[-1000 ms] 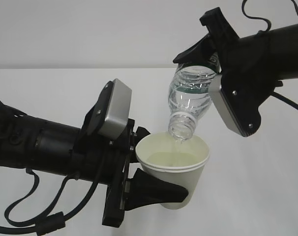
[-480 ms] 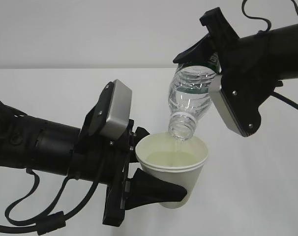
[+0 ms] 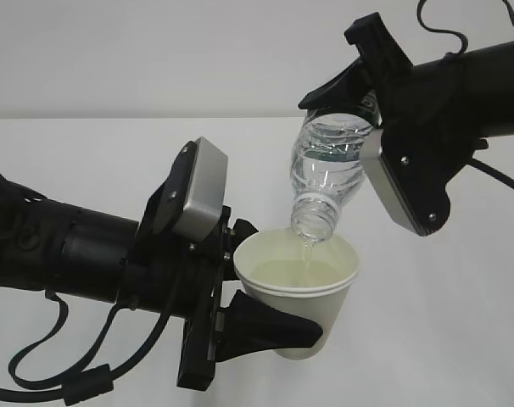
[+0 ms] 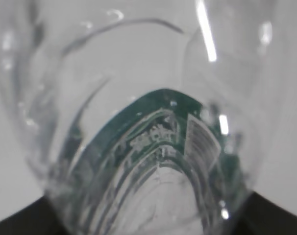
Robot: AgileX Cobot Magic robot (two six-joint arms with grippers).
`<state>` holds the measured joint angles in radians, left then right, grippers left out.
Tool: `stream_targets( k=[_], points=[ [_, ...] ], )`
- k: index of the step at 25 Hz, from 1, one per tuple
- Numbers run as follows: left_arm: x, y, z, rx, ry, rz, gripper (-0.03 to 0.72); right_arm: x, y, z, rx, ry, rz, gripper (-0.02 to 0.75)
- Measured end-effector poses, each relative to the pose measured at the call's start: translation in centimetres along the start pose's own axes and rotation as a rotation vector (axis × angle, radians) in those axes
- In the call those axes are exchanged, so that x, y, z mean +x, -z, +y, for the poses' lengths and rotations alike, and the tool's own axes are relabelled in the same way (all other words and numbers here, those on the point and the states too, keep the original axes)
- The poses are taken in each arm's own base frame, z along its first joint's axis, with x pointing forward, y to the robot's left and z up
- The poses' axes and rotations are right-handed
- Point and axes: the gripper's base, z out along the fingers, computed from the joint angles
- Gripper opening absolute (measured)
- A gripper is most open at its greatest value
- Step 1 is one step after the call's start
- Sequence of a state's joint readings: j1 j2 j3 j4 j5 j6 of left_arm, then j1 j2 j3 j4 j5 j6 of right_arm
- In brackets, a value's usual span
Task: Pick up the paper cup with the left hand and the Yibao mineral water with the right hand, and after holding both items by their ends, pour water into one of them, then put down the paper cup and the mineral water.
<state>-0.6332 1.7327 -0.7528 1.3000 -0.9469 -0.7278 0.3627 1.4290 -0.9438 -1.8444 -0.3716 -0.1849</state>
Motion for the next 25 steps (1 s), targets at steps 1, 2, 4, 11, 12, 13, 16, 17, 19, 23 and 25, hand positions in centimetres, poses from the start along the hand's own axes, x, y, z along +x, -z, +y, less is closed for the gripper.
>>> stream_targets(
  k=[1, 2, 4, 11, 12, 13, 16, 17, 19, 23, 25],
  points=[
    [0.00, 0.00, 0.00, 0.000, 0.000, 0.000, 0.413, 0.00, 0.00, 0.00, 0.000, 0.000, 0.000, 0.426],
    [0.00, 0.00, 0.00, 0.000, 0.000, 0.000, 0.413, 0.00, 0.00, 0.00, 0.000, 0.000, 0.000, 0.426],
    [0.00, 0.00, 0.00, 0.000, 0.000, 0.000, 0.413, 0.00, 0.00, 0.00, 0.000, 0.000, 0.000, 0.426],
    [0.00, 0.00, 0.00, 0.000, 0.000, 0.000, 0.412, 0.00, 0.00, 0.00, 0.000, 0.000, 0.000, 0.426],
    [0.00, 0.00, 0.00, 0.000, 0.000, 0.000, 0.412, 0.00, 0.00, 0.00, 0.000, 0.000, 0.000, 0.426],
    [0.00, 0.00, 0.00, 0.000, 0.000, 0.000, 0.412, 0.00, 0.00, 0.00, 0.000, 0.000, 0.000, 0.426],
    [0.04, 0.00, 0.04, -0.004, 0.000, 0.005, 0.412, 0.00, 0.00, 0.00, 0.000, 0.000, 0.000, 0.426],
    [0.06, 0.00, 0.05, -0.006, 0.000, 0.006, 0.412, 0.00, 0.00, 0.00, 0.000, 0.001, 0.000, 0.426],
    [0.07, 0.00, 0.06, -0.007, 0.000, 0.008, 0.412, 0.00, 0.00, 0.00, 0.000, 0.002, 0.000, 0.426],
    [0.07, 0.00, 0.06, -0.007, 0.000, 0.008, 0.410, 0.11, 0.00, 0.02, -0.002, 0.002, 0.012, 0.426],
    [0.07, 0.00, 0.06, -0.007, 0.000, 0.008, 0.409, 0.14, 0.00, 0.03, -0.003, 0.002, 0.015, 0.426]
  ],
)
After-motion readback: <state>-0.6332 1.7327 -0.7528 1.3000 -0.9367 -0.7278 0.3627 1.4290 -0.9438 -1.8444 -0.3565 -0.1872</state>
